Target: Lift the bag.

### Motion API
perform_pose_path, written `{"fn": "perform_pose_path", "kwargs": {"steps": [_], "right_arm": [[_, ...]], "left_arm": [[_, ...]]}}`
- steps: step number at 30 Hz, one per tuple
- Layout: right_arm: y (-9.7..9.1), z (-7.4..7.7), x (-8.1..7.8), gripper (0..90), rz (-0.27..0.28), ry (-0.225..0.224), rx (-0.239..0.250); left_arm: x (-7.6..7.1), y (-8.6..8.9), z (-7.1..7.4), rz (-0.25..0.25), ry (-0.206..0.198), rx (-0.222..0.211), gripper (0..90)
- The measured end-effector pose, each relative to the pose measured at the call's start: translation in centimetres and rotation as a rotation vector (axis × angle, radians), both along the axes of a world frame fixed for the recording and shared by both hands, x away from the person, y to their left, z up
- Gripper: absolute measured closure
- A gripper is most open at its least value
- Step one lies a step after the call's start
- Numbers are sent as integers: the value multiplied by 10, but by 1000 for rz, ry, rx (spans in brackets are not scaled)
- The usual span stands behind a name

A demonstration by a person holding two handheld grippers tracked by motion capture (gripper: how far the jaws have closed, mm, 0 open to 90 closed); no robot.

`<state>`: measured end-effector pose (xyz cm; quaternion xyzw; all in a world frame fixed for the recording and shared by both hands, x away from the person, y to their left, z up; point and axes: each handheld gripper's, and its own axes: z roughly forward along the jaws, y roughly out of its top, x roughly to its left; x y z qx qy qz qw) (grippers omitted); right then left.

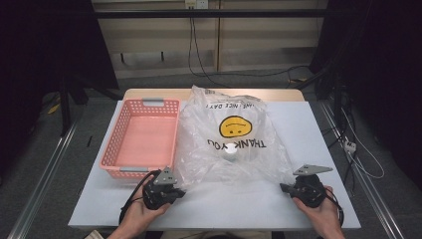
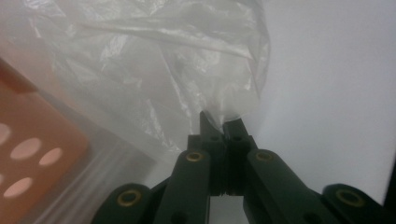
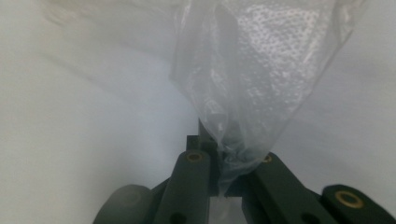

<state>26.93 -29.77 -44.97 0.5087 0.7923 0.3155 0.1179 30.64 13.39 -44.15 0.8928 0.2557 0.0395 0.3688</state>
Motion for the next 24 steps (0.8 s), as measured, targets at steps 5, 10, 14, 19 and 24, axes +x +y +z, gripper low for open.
{"fn": "perform_pose_path", "kwargs": {"steps": [5,10,14,19,24], "right_arm": [[-2,17,4,900,0,-74,85],[-5,42,9,900,2,-177,170],[-4,63,19,900,4,-243,195],[-2,88,35,900,5,-327,227],[-5,112,48,900,-9,-395,256]], "left_arm": [[-4,1,22,-14,-63,-75,900],[5,-2,52,-4,-145,-156,900],[15,-6,79,11,-208,-204,900],[27,-6,110,35,-276,-245,900],[38,-1,133,71,-315,-299,900]]}}
